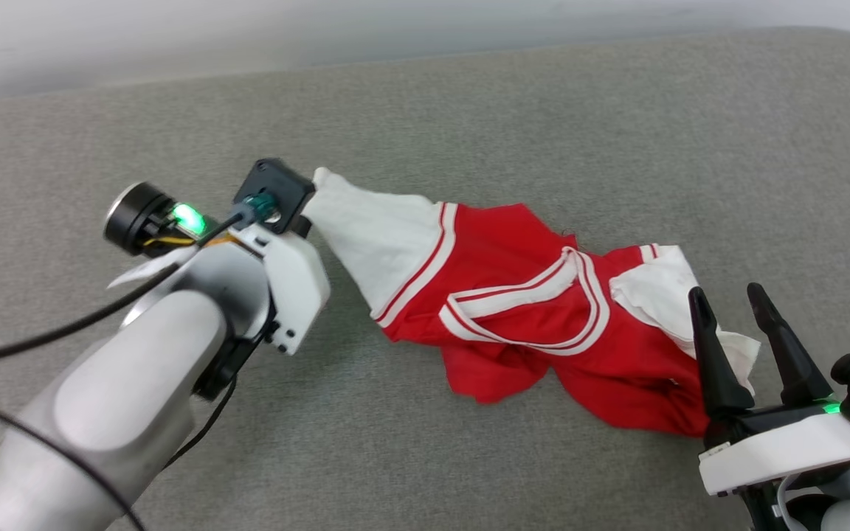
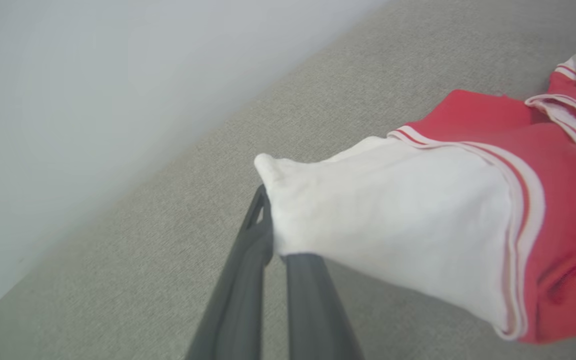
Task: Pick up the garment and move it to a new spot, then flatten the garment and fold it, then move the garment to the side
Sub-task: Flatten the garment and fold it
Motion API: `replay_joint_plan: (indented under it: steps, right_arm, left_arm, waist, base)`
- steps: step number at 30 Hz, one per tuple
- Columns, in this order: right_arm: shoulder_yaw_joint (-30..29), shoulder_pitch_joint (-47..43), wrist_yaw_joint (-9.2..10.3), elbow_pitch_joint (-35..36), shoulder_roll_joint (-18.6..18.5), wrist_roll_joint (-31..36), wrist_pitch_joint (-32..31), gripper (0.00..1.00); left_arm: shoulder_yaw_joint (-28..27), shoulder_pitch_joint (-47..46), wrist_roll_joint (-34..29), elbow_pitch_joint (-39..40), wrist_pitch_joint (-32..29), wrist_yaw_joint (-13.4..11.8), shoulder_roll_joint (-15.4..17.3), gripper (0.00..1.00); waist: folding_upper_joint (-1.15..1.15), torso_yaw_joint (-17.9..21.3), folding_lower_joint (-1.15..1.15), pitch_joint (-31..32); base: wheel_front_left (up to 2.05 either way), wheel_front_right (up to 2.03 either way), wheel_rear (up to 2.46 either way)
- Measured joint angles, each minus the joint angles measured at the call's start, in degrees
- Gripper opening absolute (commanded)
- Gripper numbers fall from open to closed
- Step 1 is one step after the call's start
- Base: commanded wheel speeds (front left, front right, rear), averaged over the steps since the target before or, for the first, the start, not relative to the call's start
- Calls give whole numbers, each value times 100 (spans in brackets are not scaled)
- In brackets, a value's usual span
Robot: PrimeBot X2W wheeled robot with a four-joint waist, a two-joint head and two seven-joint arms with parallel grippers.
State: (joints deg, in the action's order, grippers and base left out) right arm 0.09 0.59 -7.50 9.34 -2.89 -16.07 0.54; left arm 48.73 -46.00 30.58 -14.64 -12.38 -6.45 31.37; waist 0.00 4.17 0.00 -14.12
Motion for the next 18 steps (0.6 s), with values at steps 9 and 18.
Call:
replay_joint_plan:
  steps: [9, 18]
  right_arm:
    - [-137, -69, 0, 100, 0, 41, -86, 100]
    - [-170, -91, 0, 169, 1, 63, -209, 100]
  left_arm:
    - [-450, 1655, 378, 1589, 100, -1118, 975, 0]
    - [-727, 3320, 1294, 1571, 662, -1626, 880, 0]
  waist:
    - [0, -394, 0, 136]
    - [0, -583, 0, 206]
  base:
    - [0, 0, 0]
    - [0, 0, 0]
